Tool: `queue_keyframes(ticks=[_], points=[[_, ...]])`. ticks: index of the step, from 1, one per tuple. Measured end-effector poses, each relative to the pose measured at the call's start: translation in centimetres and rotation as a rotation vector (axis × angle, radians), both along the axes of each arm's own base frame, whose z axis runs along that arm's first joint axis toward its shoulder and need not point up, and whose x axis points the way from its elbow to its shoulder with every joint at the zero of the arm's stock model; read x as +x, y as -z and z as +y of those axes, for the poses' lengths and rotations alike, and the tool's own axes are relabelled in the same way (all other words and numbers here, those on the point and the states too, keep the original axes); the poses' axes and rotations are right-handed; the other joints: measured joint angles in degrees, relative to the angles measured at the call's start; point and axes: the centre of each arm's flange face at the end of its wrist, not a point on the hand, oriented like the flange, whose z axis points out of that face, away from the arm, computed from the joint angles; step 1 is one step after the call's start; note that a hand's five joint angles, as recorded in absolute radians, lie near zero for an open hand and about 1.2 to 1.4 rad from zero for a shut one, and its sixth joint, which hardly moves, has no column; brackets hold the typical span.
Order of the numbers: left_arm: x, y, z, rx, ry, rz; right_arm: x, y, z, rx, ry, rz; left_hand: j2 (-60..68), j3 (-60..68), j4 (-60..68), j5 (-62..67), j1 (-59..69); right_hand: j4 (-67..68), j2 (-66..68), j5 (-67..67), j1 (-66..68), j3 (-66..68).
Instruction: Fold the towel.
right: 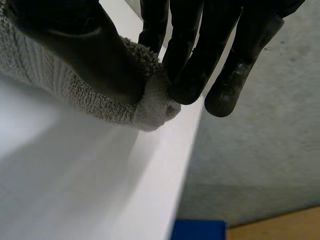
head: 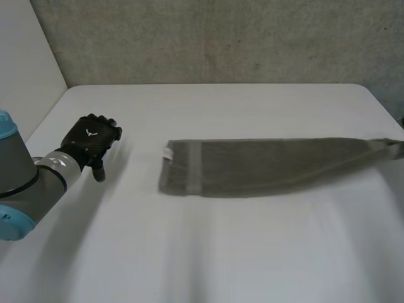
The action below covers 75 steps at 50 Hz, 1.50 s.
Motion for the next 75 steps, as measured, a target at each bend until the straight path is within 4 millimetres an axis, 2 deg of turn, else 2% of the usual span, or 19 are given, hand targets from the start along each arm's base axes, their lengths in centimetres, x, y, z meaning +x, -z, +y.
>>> queue_keyframes(ticks=[4, 7, 10, 11, 15, 18, 22, 25, 27, 29, 32, 34, 36, 41, 49, 56, 65, 71, 75], points=[[0.1, -0.2, 0.0, 0.002, -0.004, 0.013, 1.0, -2.3, -0.2, -0.012, -0.033, 0.029, 0.0, 0.0, 0.0, 0.0, 0.0, 0.0, 0.0, 0.0, 0.0, 0.2], [0.1, -0.3, 0.1, 0.001, -0.006, 0.020, 4.1, -4.2, 0.2, -0.027, -0.099, 0.018, 0.0, 0.0, 0.0, 0.0, 0.0, 0.0, 0.0, 0.0, 0.0, 0.3], [0.1, -0.5, 0.3, 0.001, -0.005, 0.025, 9.9, -5.7, 1.8, -0.047, -0.221, -0.018, 0.0, 0.0, 0.0, 0.0, 0.0, 0.0, 0.6, 0.0, 0.1, 0.5], [0.0, -0.5, 0.3, 0.001, -0.005, 0.025, 10.8, -5.9, 2.1, -0.050, -0.242, -0.024, 0.0, 0.0, 0.0, 0.0, 0.0, 0.0, 0.6, 0.0, 0.1, 0.5], [0.0, -0.6, 0.6, -0.001, -0.001, 0.029, 19.3, -6.7, 6.1, -0.070, -0.429, -0.065, 0.0, 0.0, 0.0, 0.0, 0.0, 0.0, 0.6, 0.0, 0.1, 0.5], [-0.1, -0.7, 0.7, -0.003, 0.001, 0.030, 25.1, -6.1, 9.7, -0.077, -0.554, -0.075, 0.0, 0.0, 0.0, 0.0, 0.0, 0.0, 0.6, 0.0, 0.2, 0.5], [-0.1, -0.8, 0.9, -0.005, 0.003, 0.030, 30.7, -4.4, 14.2, -0.077, -0.682, -0.075, 0.0, 0.0, 0.0, 0.0, 0.0, 0.0, 0.6, 0.0, 0.2, 0.5], [-0.1, -0.8, 0.9, -0.006, 0.004, 0.030, 33.9, -2.2, 17.1, -0.054, -0.762, -0.064, 0.0, 0.0, 0.0, 0.0, 0.0, 0.0, 0.6, 0.0, 0.2, 0.5], [-0.1, -0.8, 0.9, -0.006, 0.004, 0.031, 34.8, -1.2, 18.0, -0.041, -0.785, -0.058, 0.0, 0.0, 0.0, 0.0, 0.0, -1.1, -0.9, -1.1, -1.4, -1.3], [-0.1, -0.8, 1.0, -0.005, 0.004, 0.032, 36.1, 0.8, 19.4, -0.007, -0.820, -0.041, 0.0, 0.0, 0.0, 0.0, 0.0, -16.4, -15.2, -16.6, -16.1, -16.4], [-0.1, -0.8, 1.0, -0.002, 0.004, 0.034, 36.6, 2.1, 19.9, 0.020, -0.830, -0.029, 0.0, 0.0, 0.0, 0.0, 0.0, -28.5, -26.5, -29.4, -28.1, -28.7], [-0.1, -0.8, 1.0, 0.001, 0.003, 0.040, 36.5, 3.1, 19.8, 0.048, -0.815, -0.017, 0.0, 0.0, 0.0, 0.0, 0.0, -51.2, -50.7, -53.5, -51.7, -52.4], [-0.2, -0.8, 1.0, 0.002, 0.003, 0.043, 36.1, 3.3, 19.4, 0.060, -0.796, -0.013, 0.0, 0.0, 0.0, 0.0, 0.0, -60.3, -58.7, -62.1, -59.2, -60.4], [-0.2, -0.8, 1.1, 0.005, 0.003, 0.048, 34.1, 1.9, 17.7, 0.060, -0.722, -0.032, 0.0, 0.0, 0.0, 0.0, 0.0, -62.1, -60.0, -62.7, -61.4, -62.7], [-1.0, -1.2, 1.7, 0.001, 0.031, 0.067, 28.7, -1.1, 15.6, 0.074, -0.612, -0.123, 0.0, 0.0, 0.0, 0.0, 0.0, -62.1, -60.0, -62.7, -61.4, -62.7], [-4.5, -3.1, 4.2, 0.004, 0.146, 0.173, 24.6, -0.8, 15.8, 0.110, -0.569, -0.168, 0.0, 0.0, 0.0, 0.0, 0.0, -62.1, -60.0, -62.7, -61.4, -62.7], [-10.1, -5.6, 6.9, 0.029, 0.305, 0.340, 22.3, 0.8, 16.2, 0.136, -0.521, -0.169, 0.0, 0.0, 0.0, 0.0, 0.0, -62.1, -60.0, -62.7, -61.4, -62.7], [-13.9, -5.3, 7.6, 0.064, 0.388, 0.390, 21.9, 1.8, 16.2, 0.139, -0.509, -0.167, 0.0, 0.0, 0.0, 0.1, 0.0, -62.1, -60.0, -62.7, -61.4, -62.7], [-16.0, -4.1, 7.5, 0.092, 0.422, 0.387, 21.9, 2.2, 16.0, 0.130, -0.509, -0.168, 0.0, 0.0, 0.0, 0.2, 0.0, -62.1, -60.0, -62.7, -61.4, -62.7]])
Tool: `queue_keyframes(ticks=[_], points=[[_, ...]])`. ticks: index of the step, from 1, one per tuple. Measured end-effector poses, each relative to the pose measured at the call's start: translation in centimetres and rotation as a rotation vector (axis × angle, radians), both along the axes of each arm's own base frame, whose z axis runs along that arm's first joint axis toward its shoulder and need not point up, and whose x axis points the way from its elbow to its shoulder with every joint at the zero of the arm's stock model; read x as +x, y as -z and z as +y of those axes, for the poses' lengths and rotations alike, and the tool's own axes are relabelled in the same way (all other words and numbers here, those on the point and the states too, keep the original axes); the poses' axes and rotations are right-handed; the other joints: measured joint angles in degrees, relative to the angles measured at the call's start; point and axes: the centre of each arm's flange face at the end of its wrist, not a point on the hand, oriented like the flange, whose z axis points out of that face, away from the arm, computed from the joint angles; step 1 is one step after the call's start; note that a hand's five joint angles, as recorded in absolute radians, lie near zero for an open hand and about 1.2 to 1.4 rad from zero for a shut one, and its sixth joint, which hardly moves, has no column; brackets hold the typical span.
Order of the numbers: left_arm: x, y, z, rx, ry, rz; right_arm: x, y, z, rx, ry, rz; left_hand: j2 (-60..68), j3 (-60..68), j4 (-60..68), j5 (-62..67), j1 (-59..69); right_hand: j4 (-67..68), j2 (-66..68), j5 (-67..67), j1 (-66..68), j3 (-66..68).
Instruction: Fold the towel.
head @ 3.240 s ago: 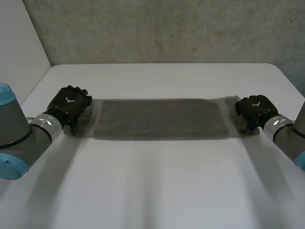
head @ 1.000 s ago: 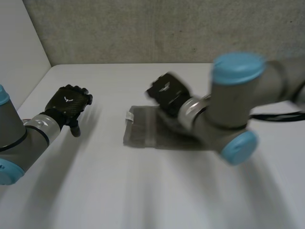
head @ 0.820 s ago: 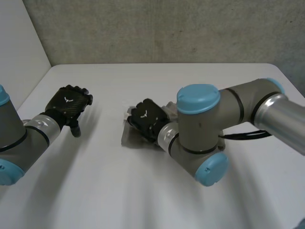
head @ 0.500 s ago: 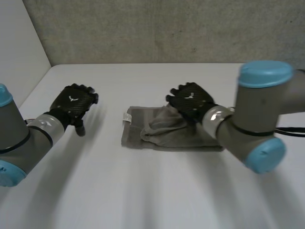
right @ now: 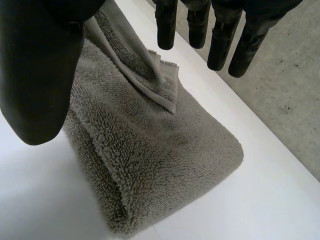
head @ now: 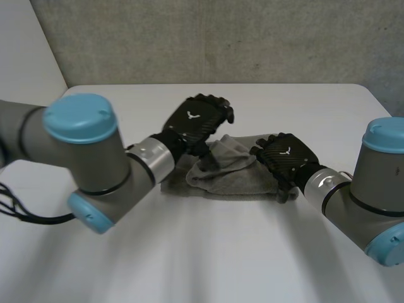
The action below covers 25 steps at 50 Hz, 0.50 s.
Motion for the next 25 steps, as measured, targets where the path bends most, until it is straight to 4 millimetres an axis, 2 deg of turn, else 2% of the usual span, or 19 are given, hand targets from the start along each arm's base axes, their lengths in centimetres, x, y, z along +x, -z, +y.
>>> queue_keyframes(ticks=[7, 12, 18, 25], points=[[-1.9, 2.1, -0.3, 0.036, 0.029, -0.030, 0.1, 0.6, -0.2, -0.003, -0.001, 0.000, 0.0, 0.0, 0.0, 0.1, 0.0, 0.0, 0.0, 0.0, 0.0, 0.0], [-3.0, 4.4, -0.5, 0.086, 0.035, -0.075, 0.1, 1.0, -0.3, 0.000, 0.000, 0.004, 0.0, 0.0, 0.0, 0.2, 0.0, 0.0, 0.0, 0.0, 0.0, 0.0], [-3.3, 5.9, -1.2, 0.098, -0.016, -0.101, -0.1, 1.2, -0.5, 0.002, 0.006, 0.006, 0.0, 0.0, 0.0, 0.3, 0.0, 0.0, 0.0, 0.1, 0.0, 0.0], [-3.2, 6.5, -2.3, 0.063, -0.094, -0.130, -0.2, 1.4, -0.6, 0.006, 0.008, 0.008, 0.0, 0.0, 0.0, 0.3, 0.0, 0.0, 0.0, 0.1, 0.1, 0.0]])
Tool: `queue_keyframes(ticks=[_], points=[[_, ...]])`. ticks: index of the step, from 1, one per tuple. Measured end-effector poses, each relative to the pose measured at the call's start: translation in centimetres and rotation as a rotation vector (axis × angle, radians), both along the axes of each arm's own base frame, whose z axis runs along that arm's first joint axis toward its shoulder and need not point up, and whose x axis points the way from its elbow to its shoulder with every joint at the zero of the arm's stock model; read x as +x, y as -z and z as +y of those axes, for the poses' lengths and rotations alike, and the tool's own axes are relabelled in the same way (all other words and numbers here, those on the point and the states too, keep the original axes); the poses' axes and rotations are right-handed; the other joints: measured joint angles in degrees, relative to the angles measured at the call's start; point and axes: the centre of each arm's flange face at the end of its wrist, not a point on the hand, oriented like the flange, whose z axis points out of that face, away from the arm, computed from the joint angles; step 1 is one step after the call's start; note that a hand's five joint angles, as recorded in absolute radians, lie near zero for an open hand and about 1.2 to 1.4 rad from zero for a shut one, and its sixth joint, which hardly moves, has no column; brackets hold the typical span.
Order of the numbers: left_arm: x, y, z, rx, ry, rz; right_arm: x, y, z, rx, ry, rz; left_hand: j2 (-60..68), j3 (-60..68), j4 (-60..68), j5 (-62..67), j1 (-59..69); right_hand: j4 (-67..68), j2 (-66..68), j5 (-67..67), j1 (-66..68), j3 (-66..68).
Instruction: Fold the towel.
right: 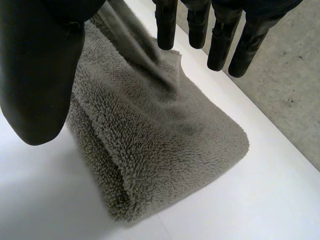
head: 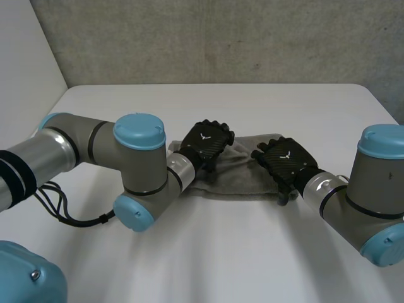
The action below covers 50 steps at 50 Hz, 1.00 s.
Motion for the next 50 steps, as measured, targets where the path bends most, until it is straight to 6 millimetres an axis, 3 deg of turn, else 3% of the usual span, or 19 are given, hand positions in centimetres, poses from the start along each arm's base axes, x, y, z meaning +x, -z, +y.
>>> queue_keyframes(ticks=[23, 39, 50], points=[[2.2, 0.3, -2.0, -0.049, -0.178, -0.076, 0.1, 0.4, 0.2, 0.007, -0.005, 0.005, 0.0, 0.0, 0.0, 0.0, 0.0, 3.4, 3.4, 4.9, 3.8, 3.9], [3.3, 1.2, -2.2, -0.028, -0.232, -0.110, 0.2, 0.8, 0.4, 0.014, -0.012, 0.011, 0.2, 0.8, 0.0, 0.3, 0.0, 4.0, 4.1, 6.0, 4.7, 4.6], [5.1, 1.0, -3.3, -0.039, -0.375, -0.145, 0.3, 1.0, 0.4, 0.017, -0.014, 0.012, 0.3, 1.0, 0.0, 0.5, 0.0, 6.1, 6.0, 7.7, 6.1, 6.5]])
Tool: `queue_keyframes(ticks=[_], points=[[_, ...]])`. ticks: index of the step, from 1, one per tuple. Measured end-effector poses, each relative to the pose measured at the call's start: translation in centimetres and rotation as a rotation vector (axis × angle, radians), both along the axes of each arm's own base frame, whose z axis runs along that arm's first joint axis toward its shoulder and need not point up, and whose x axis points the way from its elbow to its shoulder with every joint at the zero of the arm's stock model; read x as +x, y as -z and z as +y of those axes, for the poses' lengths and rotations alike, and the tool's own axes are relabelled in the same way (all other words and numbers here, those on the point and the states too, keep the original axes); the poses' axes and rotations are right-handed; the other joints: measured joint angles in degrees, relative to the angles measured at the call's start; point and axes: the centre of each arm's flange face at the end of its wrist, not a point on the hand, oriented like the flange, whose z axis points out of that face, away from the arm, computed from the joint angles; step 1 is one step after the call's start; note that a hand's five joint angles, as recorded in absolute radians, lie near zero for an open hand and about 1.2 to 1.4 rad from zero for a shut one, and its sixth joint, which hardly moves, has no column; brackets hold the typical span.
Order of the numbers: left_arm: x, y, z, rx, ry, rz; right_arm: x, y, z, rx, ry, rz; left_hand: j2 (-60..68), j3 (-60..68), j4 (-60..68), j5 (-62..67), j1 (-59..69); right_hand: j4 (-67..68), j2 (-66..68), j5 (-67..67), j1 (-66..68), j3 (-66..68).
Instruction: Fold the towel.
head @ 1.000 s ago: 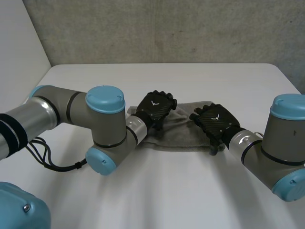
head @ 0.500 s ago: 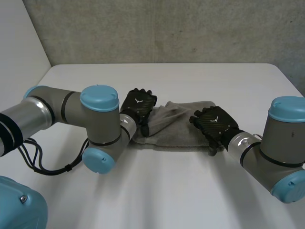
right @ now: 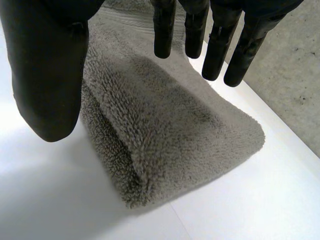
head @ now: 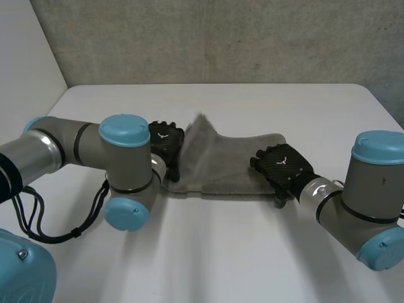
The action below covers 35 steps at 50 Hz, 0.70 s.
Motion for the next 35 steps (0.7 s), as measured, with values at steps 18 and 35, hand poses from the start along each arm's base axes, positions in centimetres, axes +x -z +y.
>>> queue_keyframes(ticks=[18, 35], points=[[0.5, -0.1, 0.9, 0.016, -0.022, -0.010, -0.1, 0.3, -0.5, -0.010, 0.008, -0.004, 0.0, 0.0, 0.0, -0.1, 0.0, 7.5, 7.7, 6.9, 7.5, 7.5], [0.8, -0.9, 1.4, 0.013, -0.025, -0.003, -1.9, 1.7, -2.8, 0.002, 0.077, 0.006, 0.0, 0.0, 0.0, -0.1, 0.0, 20.4, 20.4, 19.0, 20.7, 20.5]])
